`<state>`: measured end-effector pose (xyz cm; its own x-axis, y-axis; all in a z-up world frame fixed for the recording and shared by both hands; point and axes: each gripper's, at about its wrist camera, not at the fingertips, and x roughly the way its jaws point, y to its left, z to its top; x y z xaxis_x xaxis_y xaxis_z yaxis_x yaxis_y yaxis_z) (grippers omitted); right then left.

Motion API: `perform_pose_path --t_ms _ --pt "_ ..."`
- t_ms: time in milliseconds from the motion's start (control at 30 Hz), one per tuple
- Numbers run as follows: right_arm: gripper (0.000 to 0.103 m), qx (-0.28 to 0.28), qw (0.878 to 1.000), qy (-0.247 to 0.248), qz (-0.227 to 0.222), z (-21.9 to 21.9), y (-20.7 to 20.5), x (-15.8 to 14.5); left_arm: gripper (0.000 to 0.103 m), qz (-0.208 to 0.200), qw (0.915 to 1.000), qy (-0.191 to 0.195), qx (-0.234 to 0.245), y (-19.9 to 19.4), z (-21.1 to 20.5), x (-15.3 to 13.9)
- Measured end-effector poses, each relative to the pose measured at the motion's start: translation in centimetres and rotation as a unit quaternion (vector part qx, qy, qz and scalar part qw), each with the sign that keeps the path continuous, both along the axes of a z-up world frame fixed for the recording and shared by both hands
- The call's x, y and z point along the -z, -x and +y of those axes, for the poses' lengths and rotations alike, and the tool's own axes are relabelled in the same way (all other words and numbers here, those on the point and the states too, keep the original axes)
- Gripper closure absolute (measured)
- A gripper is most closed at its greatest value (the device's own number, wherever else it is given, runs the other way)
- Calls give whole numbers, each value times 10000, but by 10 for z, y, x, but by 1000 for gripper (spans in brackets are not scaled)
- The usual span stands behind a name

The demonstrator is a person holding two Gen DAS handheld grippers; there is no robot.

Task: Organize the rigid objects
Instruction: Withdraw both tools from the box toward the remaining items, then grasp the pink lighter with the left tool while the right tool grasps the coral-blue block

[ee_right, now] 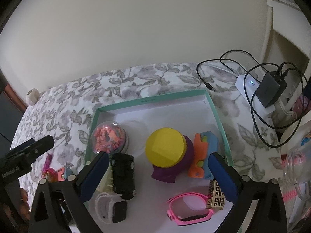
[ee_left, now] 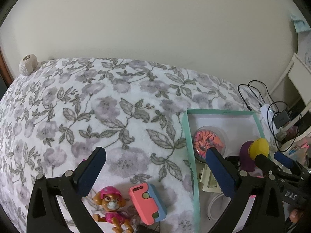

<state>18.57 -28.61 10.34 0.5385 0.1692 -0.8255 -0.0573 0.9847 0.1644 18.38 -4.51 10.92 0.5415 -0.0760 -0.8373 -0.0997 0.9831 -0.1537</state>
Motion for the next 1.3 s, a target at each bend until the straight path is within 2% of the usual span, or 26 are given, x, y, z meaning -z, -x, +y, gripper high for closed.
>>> perform_pose_path --t_ms 133,267,433,633,767,867,1100,1200,1300 --pt "0 -393 9987 -170 -273 21 8 -22 1 -36 9998 185 -62 2 26 -13" --pt "0 -749 9963 -238 -344 51 13 -30 1 -51 9995 150 -277 12 65 -22" --pt "0 -1054 9938 -327 -107 89 15 -17 1 171 9983 41 -552 31 111 -14" --pt "1 -1569 9875 -122 37 141 24 0 1 431 9971 -10 -634 47 147 13" --pt "2 -1937 9809 -10 164 167 30 11 1 608 9958 190 -660 46 155 28" --pt "5 -2009 9791 93 293 179 30 21 1 678 9962 2 -541 44 150 36" --pt "27 -2118 9751 310 582 188 30 44 4 922 9951 -185 -300 38 134 58" --pt "33 -2218 9720 384 671 191 32 51 9 1035 9942 -245 -170 36 127 67" --pt "33 -2271 9693 485 810 194 33 61 9 1085 9936 -276 -126 35 124 72"
